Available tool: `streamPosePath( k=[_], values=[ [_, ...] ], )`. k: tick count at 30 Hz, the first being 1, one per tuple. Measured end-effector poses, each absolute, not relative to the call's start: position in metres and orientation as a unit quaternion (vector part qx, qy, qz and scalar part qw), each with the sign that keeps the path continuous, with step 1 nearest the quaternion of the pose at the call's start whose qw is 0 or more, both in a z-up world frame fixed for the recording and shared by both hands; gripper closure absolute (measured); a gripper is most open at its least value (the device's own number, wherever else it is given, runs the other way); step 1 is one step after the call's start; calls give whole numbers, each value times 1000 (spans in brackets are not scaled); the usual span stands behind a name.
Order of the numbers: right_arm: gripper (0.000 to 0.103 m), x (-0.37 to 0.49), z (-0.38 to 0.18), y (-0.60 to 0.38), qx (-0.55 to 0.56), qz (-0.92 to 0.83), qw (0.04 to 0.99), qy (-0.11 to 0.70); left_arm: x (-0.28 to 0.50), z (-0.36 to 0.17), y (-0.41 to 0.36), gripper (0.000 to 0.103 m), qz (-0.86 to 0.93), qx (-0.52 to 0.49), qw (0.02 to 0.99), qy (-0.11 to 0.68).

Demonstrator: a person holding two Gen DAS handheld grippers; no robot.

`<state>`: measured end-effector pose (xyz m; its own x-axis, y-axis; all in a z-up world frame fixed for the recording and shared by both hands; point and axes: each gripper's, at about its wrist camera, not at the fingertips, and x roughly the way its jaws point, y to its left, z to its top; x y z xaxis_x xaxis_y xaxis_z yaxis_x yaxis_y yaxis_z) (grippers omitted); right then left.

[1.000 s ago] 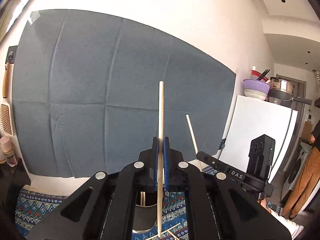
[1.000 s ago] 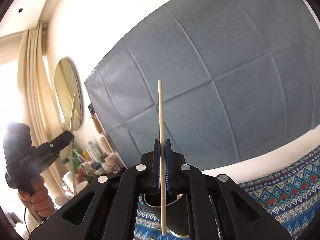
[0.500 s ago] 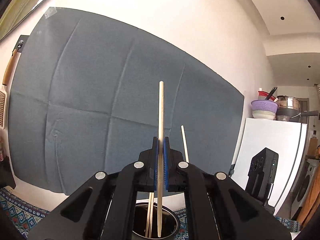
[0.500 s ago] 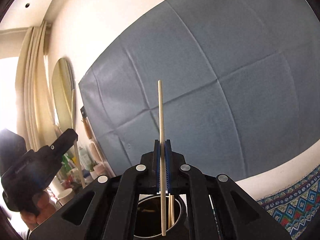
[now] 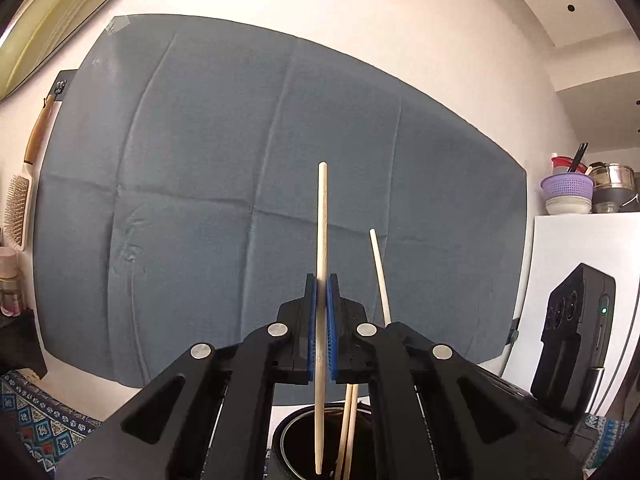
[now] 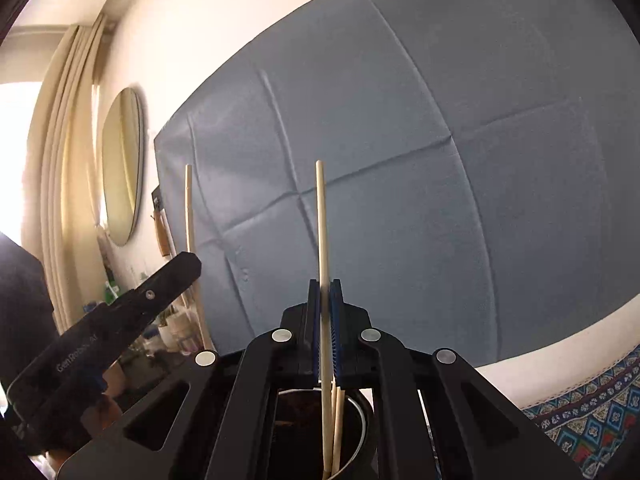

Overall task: Organize utensils
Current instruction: 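Carry the left tool's chopstick over the black cup while the right tool carries its own, then open the left tool to drop its chopstick in the cup while the right tool releases too, then move the left tool back toward the remaining chopsticks while the right tool follows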

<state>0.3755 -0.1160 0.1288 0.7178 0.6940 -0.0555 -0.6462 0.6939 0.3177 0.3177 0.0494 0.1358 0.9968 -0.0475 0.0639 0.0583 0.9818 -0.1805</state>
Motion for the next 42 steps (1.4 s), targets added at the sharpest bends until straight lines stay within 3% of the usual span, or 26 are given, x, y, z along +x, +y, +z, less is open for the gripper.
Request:
streamPosePath(
  k=[12,22,28,30,31,33,34,35,39,42],
  values=[
    [98,373,98,-111,117,361,918,113,329,95,52,98,-4,-102,995,18],
    [95,366,106,-117,117,345,924,115,319,102,59,97,-5,-116,993,18],
    [92,362,114,-122,121,333,928,117,309,115,60,85,2,-112,994,11],
    [73,360,117,-125,119,320,933,118,306,119,61,75,8,-113,994,12],
    [55,359,118,-126,116,311,936,119,304,120,62,73,11,-115,993,12],
    [49,355,121,-129,110,297,941,115,300,124,64,60,14,-118,993,14],
    [35,354,122,-129,105,291,944,118,299,126,65,54,16,-119,993,17],
    [13,355,124,-130,99,276,947,127,297,128,65,41,19,-118,993,21],
    [12,354,129,-138,99,248,952,149,286,134,61,8,29,-95,995,18],
    [12,355,130,-143,103,235,952,167,277,138,59,5,41,-86,995,17]
  ],
)
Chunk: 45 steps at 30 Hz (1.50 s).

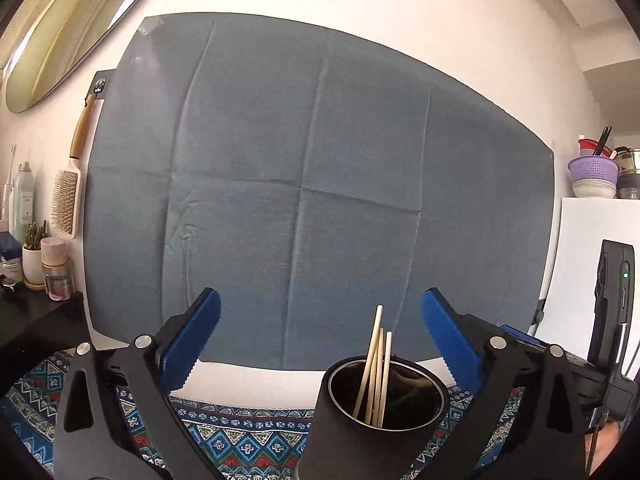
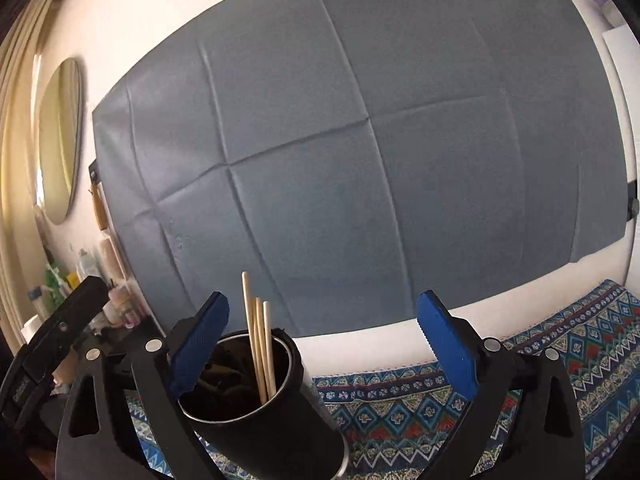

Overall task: Organize utensils
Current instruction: 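Move the left tool back toward the remaining chopsticks while the right tool follows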

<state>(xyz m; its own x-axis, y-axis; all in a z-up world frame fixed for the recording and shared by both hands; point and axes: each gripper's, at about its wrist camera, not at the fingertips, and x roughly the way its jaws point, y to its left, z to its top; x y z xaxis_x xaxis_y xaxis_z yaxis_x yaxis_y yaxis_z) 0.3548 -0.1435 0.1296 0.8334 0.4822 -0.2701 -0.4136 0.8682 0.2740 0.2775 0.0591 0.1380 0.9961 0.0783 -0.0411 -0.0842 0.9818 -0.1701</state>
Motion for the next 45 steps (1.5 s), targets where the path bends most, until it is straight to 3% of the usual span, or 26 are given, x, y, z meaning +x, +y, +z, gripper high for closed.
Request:
streamPosePath(
  k=[8,15,25,35,45],
  values=[
    [12,349,126,-160,94,221,948,211,273,137,68,5,57,-105,989,90],
    [11,344,116,-175,78,196,943,259,279,114,99,6,67,-202,957,195],
    [11,332,81,-190,102,176,901,384,271,82,86,6,95,-149,933,314],
    [12,294,30,-162,-74,168,866,465,256,43,62,6,44,-144,898,413],
    [12,281,-5,-177,-76,166,826,533,239,-2,62,6,14,-187,856,482]
  ],
)
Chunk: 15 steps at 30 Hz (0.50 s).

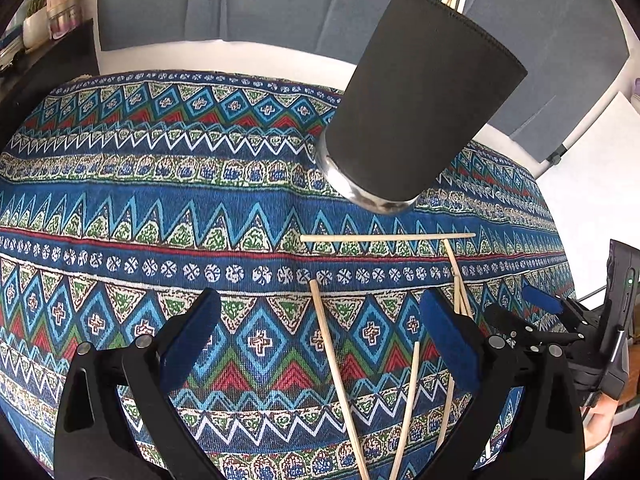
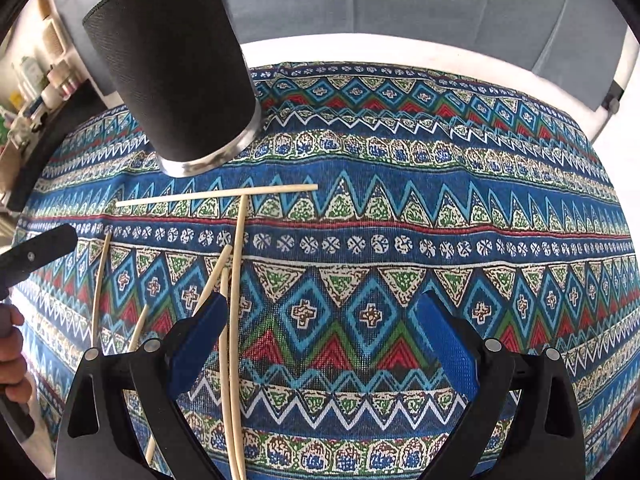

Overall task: Organize utensils
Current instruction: 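Move the left tool back toward the remaining chopsticks while the right tool follows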

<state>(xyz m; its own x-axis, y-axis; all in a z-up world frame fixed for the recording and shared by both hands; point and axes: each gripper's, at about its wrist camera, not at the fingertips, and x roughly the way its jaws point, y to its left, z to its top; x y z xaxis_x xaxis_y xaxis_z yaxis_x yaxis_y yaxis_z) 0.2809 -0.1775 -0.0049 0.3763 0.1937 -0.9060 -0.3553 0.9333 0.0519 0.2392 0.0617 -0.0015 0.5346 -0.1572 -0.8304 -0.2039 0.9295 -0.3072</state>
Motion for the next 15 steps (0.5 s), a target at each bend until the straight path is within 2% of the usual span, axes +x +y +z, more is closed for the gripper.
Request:
streamPosePath(
  k=[15],
  values=[
    [11,267,-21,-178,-106,172,814,545,235,-15,48,6,32,-131,850,510]
  ],
)
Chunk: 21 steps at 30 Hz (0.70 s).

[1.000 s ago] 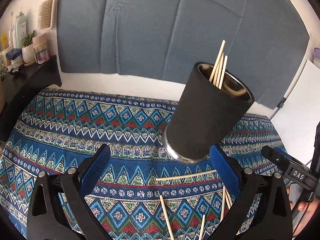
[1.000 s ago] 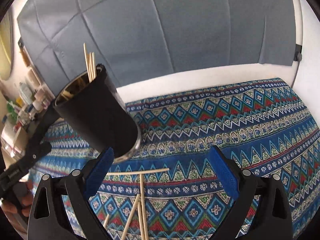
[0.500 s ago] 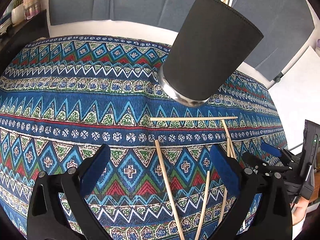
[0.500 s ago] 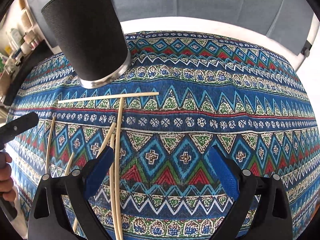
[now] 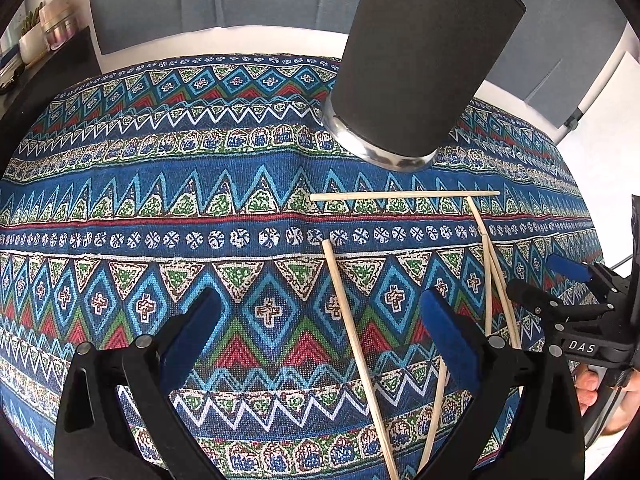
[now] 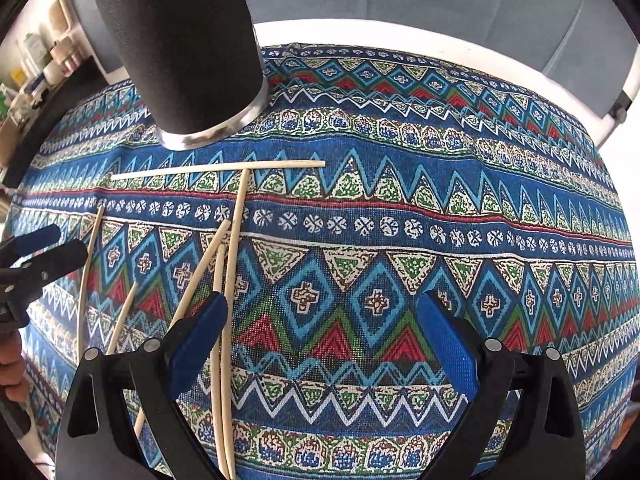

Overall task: Organize utensils
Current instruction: 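Move the left tool back toward the remaining chopsticks while the right tool follows, then grasp a wooden chopstick with the left tool while the right tool grasps another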

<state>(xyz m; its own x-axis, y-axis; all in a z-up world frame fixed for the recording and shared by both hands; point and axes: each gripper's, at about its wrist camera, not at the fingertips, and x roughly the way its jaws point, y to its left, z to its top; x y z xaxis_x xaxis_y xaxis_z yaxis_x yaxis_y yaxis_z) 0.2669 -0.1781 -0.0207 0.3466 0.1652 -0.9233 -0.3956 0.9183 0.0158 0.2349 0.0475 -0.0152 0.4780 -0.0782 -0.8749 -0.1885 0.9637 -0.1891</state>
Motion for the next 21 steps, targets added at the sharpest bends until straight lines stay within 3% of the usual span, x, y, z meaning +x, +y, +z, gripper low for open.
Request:
streamPosePath(
  k=[13,21],
  values=[
    [7,272,-27,-167,-124,185,810,542,234,-31,16,6,54,-30,859,508],
    [9,270,-22,-180,-137,213,812,526,219,-33,18,9,29,-20,880,474]
  ],
)
